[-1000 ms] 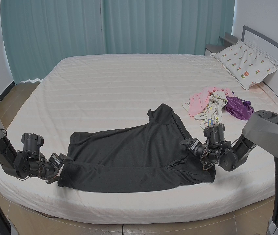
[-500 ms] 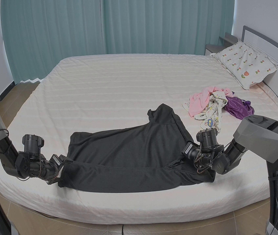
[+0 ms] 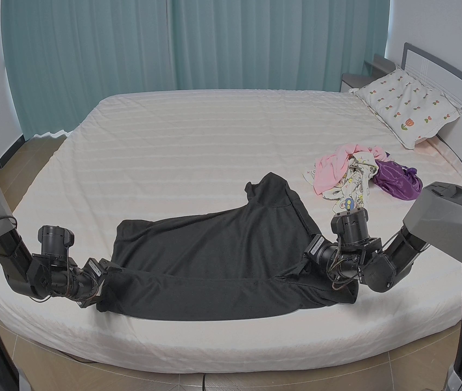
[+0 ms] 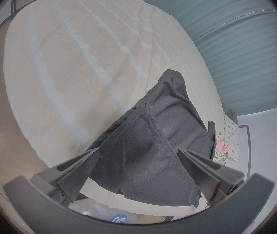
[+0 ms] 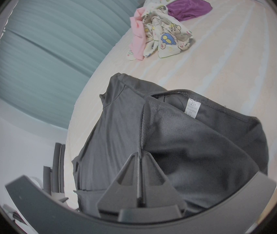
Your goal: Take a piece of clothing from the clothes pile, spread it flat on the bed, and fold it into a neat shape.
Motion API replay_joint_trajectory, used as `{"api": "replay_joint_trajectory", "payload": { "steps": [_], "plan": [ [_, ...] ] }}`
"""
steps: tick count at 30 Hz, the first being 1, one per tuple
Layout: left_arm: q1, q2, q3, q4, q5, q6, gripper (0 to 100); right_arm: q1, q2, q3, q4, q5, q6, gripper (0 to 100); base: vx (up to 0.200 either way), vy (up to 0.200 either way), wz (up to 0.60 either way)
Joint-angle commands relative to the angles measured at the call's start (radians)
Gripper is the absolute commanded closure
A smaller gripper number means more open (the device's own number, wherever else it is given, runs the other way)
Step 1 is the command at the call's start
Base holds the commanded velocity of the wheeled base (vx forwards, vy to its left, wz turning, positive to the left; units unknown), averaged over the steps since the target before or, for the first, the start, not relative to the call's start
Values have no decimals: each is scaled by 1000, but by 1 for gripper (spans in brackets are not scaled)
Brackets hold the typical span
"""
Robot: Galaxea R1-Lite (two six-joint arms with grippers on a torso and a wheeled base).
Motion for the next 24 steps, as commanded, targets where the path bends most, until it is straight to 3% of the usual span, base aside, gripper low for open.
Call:
{"api": "replay_joint_trajectory", "payload": {
  "steps": [1, 13, 24],
  "plan": [
    [0, 4, 0, 0, 2, 0, 0, 41, -91, 58, 24, -23, -45, 100, 0, 0, 0],
    [-1, 13, 5, -23, 9, 2, 0, 81, -156, 167, 67, -149, -213, 100, 0, 0, 0],
    [-3, 18, 5, -26, 11, 3, 0, 115, -179, 247, 84, -152, -268, 100, 0, 0, 0]
  ]
}}
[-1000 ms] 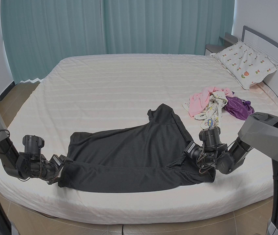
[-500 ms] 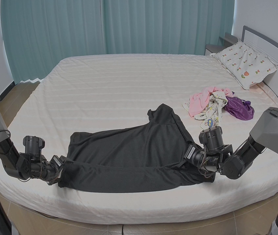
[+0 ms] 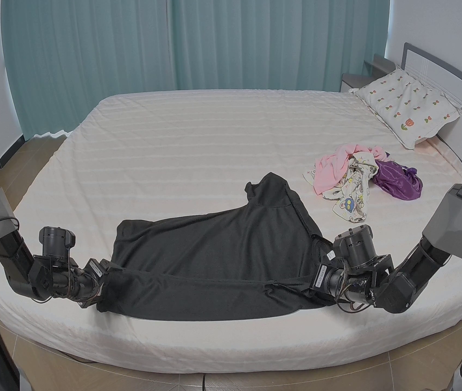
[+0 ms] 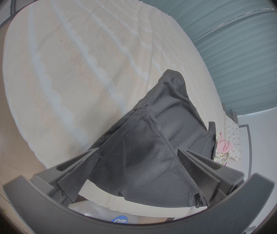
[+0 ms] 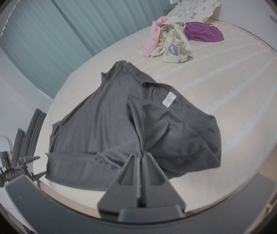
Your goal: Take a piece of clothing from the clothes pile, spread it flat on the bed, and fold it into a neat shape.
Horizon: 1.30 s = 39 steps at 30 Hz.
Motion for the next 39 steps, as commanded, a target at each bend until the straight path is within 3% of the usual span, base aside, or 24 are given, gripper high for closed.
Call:
{"api": "replay_joint_trajectory", "payload": {
  "steps": [1, 2, 13, 19, 24, 28, 31, 34, 39],
  "plan": [
    [0, 4, 0, -2, 0, 0, 0, 20, -11, 43, 30, 9, -25, 100, 0, 0, 0],
    [0, 4, 0, -1, 0, 0, 0, 26, -13, 49, 66, 12, -40, 0, 0, 0, 0],
    [-1, 5, 0, -2, 2, 0, 0, -3, -73, 23, 108, 31, -51, 0, 0, 0, 0],
    [-1, 5, -1, -2, 2, 0, 0, -59, -28, -40, 105, 40, -44, 0, 0, 0, 0],
    [-1, 5, -1, -2, 2, 0, 0, -52, 32, -97, 108, 46, -18, 0, 0, 0, 0],
    [-1, 5, -1, -2, 2, 0, 0, -33, 64, -123, 111, 34, -37, 0, 0, 0, 0],
    [-1, 5, -1, -2, 2, 0, 0, -23, 90, -140, 117, 18, -115, 0, 0, 0, 0],
    [-1, 5, 0, -2, 2, 0, 0, -23, 116, -143, 108, -40, -173, 0, 0, 0, 0],
    [-1, 5, -1, -2, 2, 0, 0, -20, 128, -138, 111, -67, -190, 0, 0, 0, 0]
  ]
}}
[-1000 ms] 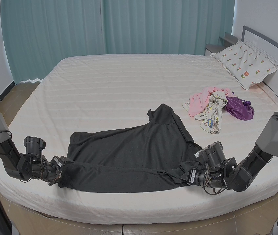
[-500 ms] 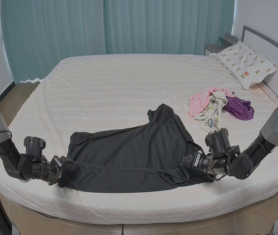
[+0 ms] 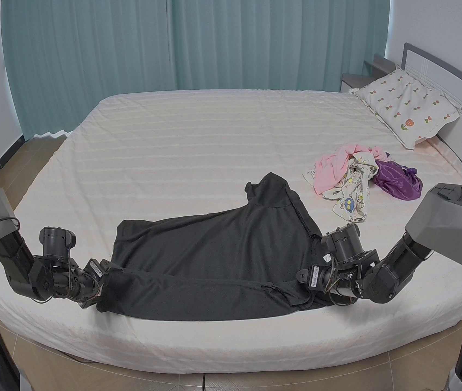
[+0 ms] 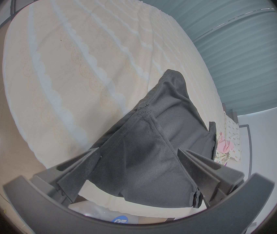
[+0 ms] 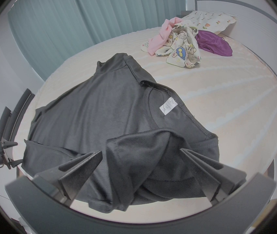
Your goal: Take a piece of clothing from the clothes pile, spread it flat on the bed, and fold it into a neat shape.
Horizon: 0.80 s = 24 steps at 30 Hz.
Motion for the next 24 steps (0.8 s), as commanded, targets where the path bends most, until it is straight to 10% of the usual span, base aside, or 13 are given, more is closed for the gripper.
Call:
{"api": "replay_joint_trajectory", "payload": {
  "steps": [1, 24],
  "plan": [
    [0, 1, 1, -1, 0, 0, 0, -1, 24, 7, 5, -19, -11, 0, 0, 0, 0],
    [0, 8, 1, -2, 1, 4, 0, -79, -260, 213, 289, -108, -135, 0, 0, 0, 0]
  ]
}}
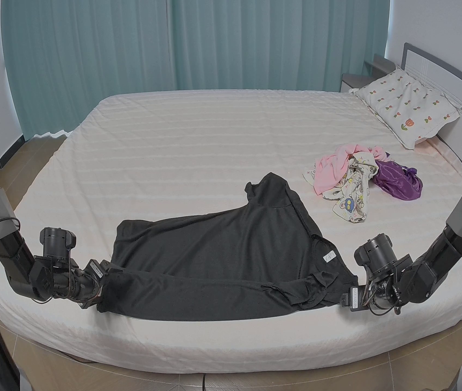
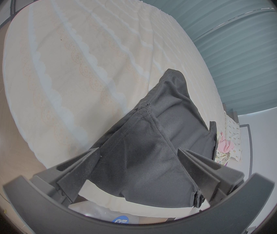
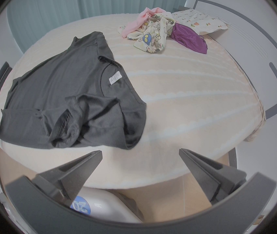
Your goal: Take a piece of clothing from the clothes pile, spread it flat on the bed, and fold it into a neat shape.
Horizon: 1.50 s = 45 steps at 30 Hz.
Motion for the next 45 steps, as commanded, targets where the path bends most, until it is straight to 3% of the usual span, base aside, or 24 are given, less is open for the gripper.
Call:
{"api": "replay_joint_trajectory", "payload": {
  "steps": [1, 7, 11, 23, 25, 26, 33, 45],
  "plan": [
    [1, 5, 0, -1, 0, 2, 0, -1, -86, 12, 41, 0, -4, 0, 0, 0, 0],
    [1, 5, 0, -1, 0, 2, 0, 8, -79, -31, -10, 34, 27, 0, 0, 0, 0],
    [1, 5, 0, -1, 1, 3, 0, 40, -25, -57, -113, 118, 98, 0, 0, 0, 0],
    [1, 5, 0, -1, 1, 3, 0, 62, 156, -146, -269, 129, 144, 0, 0, 0, 0],
    [-1, 5, -2, -1, 1, 3, 0, 62, 191, -203, -284, 150, 197, 0, 0, 0, 0],
    [-1, 5, 0, -1, 1, 3, 0, 62, 196, -207, -281, 150, 203, 100, 0, 0, 0],
    [-1, 5, 0, -1, 1, 5, 0, 53, 198, -193, -245, 135, 206, 100, 0, 0, 0],
    [-1, 5, 0, -1, 1, 5, 0, 28, 6, -97, -44, 134, 187, 100, 0, 0, 0]
  ]
}}
